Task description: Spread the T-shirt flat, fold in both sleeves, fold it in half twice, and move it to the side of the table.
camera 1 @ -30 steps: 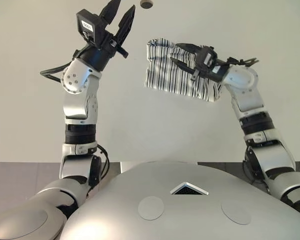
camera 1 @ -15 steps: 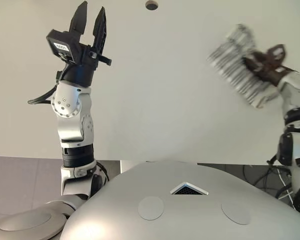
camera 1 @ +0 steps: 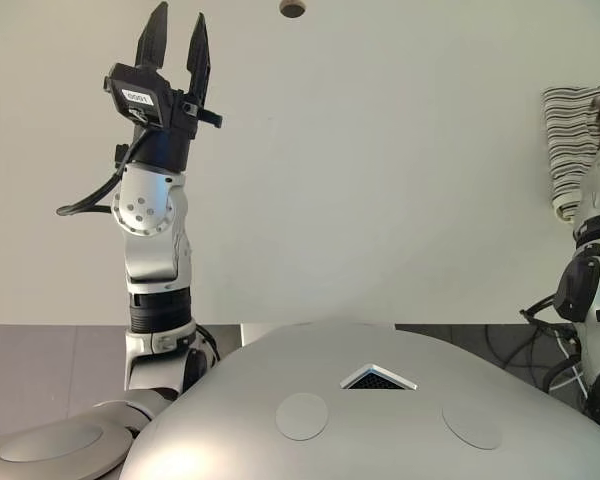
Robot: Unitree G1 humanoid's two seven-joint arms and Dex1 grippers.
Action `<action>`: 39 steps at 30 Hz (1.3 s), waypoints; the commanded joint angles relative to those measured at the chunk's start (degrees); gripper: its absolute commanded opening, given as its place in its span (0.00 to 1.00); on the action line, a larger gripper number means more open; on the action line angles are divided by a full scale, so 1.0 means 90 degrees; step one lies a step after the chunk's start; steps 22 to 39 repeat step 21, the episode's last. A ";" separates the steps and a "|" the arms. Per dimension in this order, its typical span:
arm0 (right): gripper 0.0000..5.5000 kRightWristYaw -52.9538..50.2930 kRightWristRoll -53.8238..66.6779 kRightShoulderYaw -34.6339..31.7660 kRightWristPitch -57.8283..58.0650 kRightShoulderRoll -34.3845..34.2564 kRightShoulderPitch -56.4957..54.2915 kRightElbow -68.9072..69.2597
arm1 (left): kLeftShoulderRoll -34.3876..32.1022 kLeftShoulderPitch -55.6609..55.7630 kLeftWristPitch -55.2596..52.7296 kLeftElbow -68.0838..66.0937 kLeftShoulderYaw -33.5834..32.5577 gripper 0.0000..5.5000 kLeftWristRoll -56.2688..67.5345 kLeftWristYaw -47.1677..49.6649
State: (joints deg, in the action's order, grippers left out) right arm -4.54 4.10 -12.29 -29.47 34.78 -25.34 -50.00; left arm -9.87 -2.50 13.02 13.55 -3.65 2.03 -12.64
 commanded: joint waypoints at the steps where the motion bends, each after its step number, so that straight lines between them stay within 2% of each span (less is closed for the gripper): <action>1: 0.35 -0.0480 -0.0314 0.0901 0.0007 -0.1592 0.1819 0.5251 | 0.0422 0.0374 0.0766 -0.0579 -0.0103 0.33 -0.0597 0.0926; 4: 0.35 -0.0351 -0.0170 0.2236 0.0271 -0.2648 0.2498 0.6089 | 0.0754 0.0294 0.1203 -0.0662 -0.0113 0.33 -0.0928 0.1512; 6: 0.35 -0.0209 -0.0227 0.2655 0.0337 -0.3025 0.2713 0.6055 | 0.0822 0.0101 0.1854 -0.0823 0.0082 0.33 -0.0834 0.1384; 9: 0.35 0.0046 -0.0242 0.2876 0.0089 -0.3354 0.2883 0.5990 | 0.0903 -0.0120 0.2727 -0.1115 0.0595 0.33 -0.0616 0.1007; 14: 0.35 0.0689 0.0172 0.3010 -0.0005 -0.3534 0.3154 0.5826 | 0.1064 -0.0192 0.3446 -0.1518 0.0864 0.33 -0.0958 0.1157; 21: 0.35 0.0972 -0.0108 0.2756 -0.0542 -0.3579 0.3035 0.5081 | 0.1289 -0.0175 0.4055 -0.2336 0.0976 0.33 -0.1139 0.1416; 39: 0.35 0.0972 -0.0108 0.2756 -0.0542 -0.3579 0.3035 0.5081 | 0.1289 -0.0175 0.4055 -0.2336 0.0976 0.33 -0.1139 0.1416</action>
